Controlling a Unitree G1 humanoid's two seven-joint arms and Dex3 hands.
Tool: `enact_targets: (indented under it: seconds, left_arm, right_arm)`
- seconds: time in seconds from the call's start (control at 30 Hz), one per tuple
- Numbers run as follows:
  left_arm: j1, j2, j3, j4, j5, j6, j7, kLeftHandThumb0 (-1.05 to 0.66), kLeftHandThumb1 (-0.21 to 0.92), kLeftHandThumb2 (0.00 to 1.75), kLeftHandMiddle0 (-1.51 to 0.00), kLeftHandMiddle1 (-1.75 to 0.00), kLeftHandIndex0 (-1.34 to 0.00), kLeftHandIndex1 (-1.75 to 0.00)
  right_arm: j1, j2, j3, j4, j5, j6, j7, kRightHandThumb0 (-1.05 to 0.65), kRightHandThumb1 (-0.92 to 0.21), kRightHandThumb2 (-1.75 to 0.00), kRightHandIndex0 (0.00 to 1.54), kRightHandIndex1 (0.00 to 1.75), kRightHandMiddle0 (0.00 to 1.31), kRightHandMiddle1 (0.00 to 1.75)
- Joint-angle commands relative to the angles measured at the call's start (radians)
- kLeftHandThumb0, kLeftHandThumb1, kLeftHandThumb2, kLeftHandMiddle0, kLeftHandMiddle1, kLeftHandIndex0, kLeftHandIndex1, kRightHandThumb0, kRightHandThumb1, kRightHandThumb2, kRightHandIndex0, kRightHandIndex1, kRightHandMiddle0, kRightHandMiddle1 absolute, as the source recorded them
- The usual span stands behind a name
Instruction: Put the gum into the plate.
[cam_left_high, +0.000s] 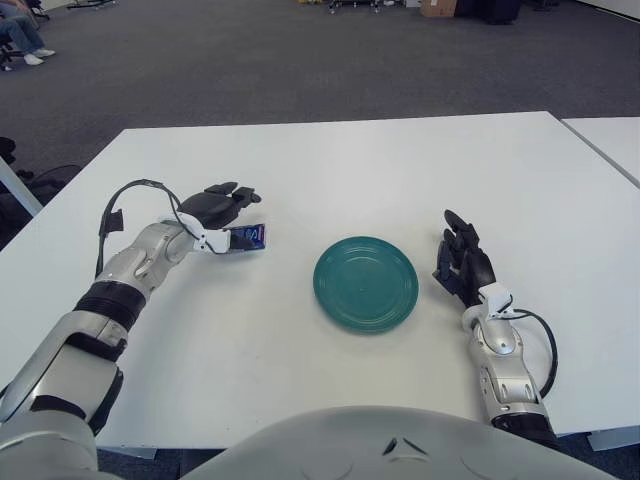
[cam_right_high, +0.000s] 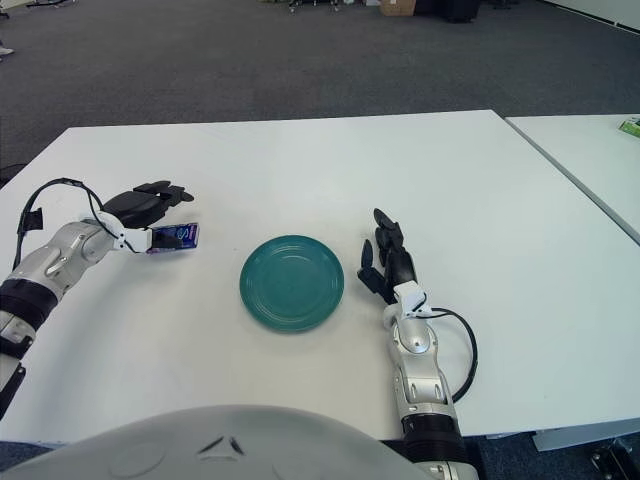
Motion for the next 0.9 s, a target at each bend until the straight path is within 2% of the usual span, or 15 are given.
enact_targets:
  seconds: [0.0,0.33,0.6,0.87]
  left_arm:
    - [0.003,0.013,-0.006,0.009,0.01,-0.001,-0.02,-1.05,0.92,0.31,-0.21,-0.05,0.0,-0.85]
    - [-0.005,0.003,-0.024,0.045,0.011,-0.007,-0.053,-1.05,0.92,0.3,-0.24,-0.05,0.0,-0.89]
    - [-0.021,-0.016,-0.051,0.107,0.034,-0.022,-0.03,-1.05,0.92,0.29,-0.24,-0.04,0.0,-0.9]
    - [-0.056,-0.055,-0.088,0.227,0.068,-0.048,0.028,-1.05,0.92,0.29,-0.25,-0.04,0.0,-0.92]
  right_arm:
    - [0.035,0.007,0.002,0.067,0.004,0.063,0.005,-0.76,-0.92,-0.91,0.12,0.0,0.0,0.3]
    - [0.035,0.0,0.002,0.069,0.005,0.062,0.013,-0.78,-0.92,-0.91,0.14,0.01,0.0,0.3]
    - [0.033,0.0,0.001,0.075,0.001,0.048,0.009,-0.76,-0.92,-0.91,0.16,0.01,0.0,0.32]
    - [0.024,0.0,0.0,0.096,-0.001,0.034,0.007,-0.76,-0.92,-0.91,0.16,0.01,0.0,0.32]
